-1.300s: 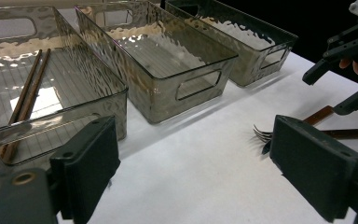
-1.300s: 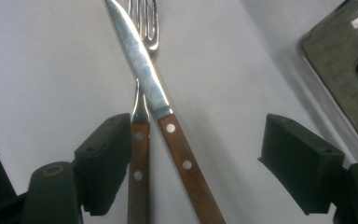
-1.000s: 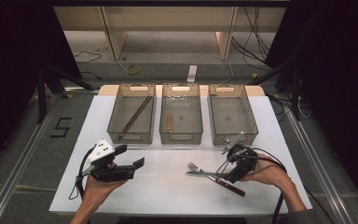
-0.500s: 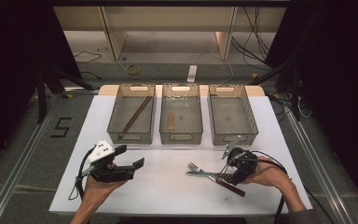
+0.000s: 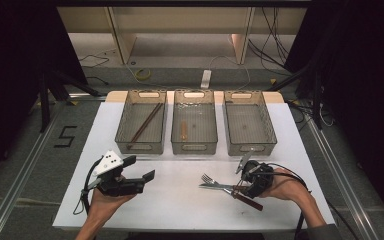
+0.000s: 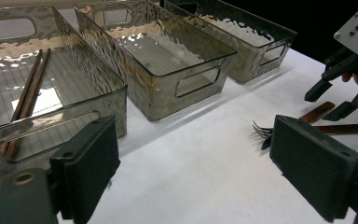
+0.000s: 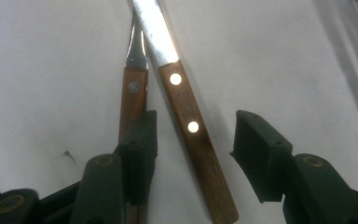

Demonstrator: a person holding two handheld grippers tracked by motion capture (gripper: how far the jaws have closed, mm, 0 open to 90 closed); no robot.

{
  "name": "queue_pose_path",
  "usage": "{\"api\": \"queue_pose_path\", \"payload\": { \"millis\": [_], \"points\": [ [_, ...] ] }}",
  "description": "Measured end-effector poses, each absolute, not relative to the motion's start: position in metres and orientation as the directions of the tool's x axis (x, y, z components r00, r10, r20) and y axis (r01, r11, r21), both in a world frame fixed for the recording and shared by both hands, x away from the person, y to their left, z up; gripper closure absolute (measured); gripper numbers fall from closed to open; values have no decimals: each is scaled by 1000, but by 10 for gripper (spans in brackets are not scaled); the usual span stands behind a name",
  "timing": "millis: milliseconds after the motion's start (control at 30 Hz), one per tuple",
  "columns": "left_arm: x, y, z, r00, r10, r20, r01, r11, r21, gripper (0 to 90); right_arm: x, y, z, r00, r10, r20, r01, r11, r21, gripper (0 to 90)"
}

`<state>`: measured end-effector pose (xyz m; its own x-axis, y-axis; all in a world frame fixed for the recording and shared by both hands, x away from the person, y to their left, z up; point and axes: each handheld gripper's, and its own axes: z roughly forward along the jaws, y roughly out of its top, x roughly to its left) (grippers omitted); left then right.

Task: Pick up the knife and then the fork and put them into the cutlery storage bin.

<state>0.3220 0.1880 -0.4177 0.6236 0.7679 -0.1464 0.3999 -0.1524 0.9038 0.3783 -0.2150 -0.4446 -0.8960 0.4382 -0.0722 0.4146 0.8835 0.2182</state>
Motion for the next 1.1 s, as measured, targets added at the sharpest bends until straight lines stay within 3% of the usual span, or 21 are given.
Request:
{"api": "queue_pose_path", "payload": {
  "millis": [667, 1100],
  "points": [
    [321, 187, -418, 624, 768, -143, 400, -157, 903, 149, 387, -207, -455, -909, 416, -16, 405, 893, 194, 670],
    [321, 187, -418, 625, 768, -138, 396, -160, 904, 149, 380, -198, -454, -931, 360, -54, 348, 924, 159, 756]
  ]
}}
